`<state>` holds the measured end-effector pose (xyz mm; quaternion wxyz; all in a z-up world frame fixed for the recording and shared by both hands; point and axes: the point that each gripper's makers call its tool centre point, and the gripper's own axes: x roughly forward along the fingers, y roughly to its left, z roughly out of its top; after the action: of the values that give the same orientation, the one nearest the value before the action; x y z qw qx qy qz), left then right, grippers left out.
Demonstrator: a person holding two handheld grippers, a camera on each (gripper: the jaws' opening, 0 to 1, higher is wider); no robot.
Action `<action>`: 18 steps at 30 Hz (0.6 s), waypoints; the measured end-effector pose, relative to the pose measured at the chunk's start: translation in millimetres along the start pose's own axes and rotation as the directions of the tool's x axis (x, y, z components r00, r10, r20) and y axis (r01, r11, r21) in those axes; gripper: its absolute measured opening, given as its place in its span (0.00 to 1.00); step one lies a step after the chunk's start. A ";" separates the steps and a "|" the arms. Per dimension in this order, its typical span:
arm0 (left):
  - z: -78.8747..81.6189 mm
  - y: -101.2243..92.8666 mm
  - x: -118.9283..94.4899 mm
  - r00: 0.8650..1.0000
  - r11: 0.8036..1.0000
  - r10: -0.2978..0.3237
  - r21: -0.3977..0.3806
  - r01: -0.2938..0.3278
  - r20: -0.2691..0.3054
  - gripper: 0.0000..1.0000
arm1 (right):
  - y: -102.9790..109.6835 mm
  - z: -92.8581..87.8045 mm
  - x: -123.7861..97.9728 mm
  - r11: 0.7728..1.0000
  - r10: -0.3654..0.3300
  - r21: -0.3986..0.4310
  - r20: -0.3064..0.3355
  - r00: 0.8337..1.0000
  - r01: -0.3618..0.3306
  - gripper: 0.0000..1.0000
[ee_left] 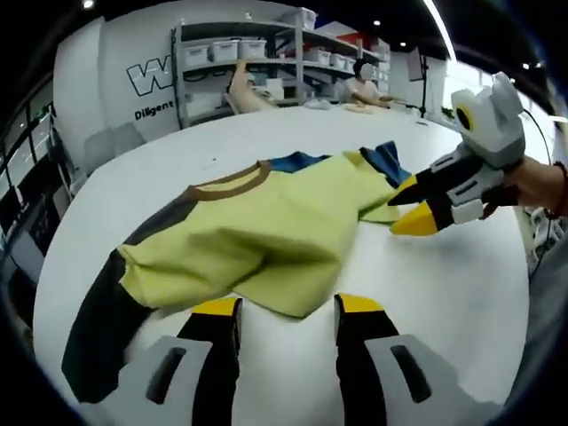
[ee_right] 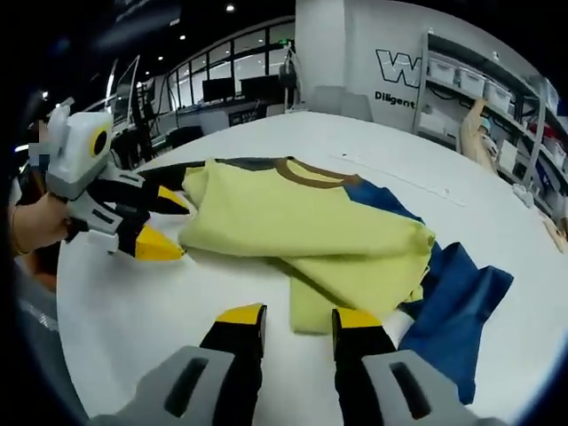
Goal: Fold the garment on the visible template until the final outline fits inside the template.
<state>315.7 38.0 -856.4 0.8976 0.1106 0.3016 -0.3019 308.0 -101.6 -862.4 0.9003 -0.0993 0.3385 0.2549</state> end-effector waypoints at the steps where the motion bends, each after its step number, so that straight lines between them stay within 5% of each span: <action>1: 0.3 -0.8 1.2 1.000 1.000 -0.002 0.006 0.002 -0.002 0.34 | -0.3 -0.6 0.4 1.000 -0.003 -0.003 -0.004 1.000 0.003 0.26; 6: 6.0 -1.9 6.4 1.000 0.999 0.021 0.050 -0.021 0.005 0.26 | -10.2 -2.7 3.2 0.999 -0.045 -0.025 -0.018 0.999 0.045 0.15; 13: 8.3 -5.2 12.2 1.000 1.000 0.003 0.027 -0.004 0.015 0.03 | -16.3 -1.0 5.2 0.997 -0.066 -0.039 -0.026 0.997 0.065 0.08; 18: 14.0 -2.6 5.3 1.000 1.000 -0.005 -0.018 0.005 0.024 0.00 | -17.6 -0.4 1.7 0.996 -0.068 -0.062 -0.028 0.997 0.066 0.00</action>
<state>324.1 28.1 -848.5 0.9015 0.0980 0.2936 -0.3026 318.1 -116.1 -863.8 0.8997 -0.1418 0.3407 0.2330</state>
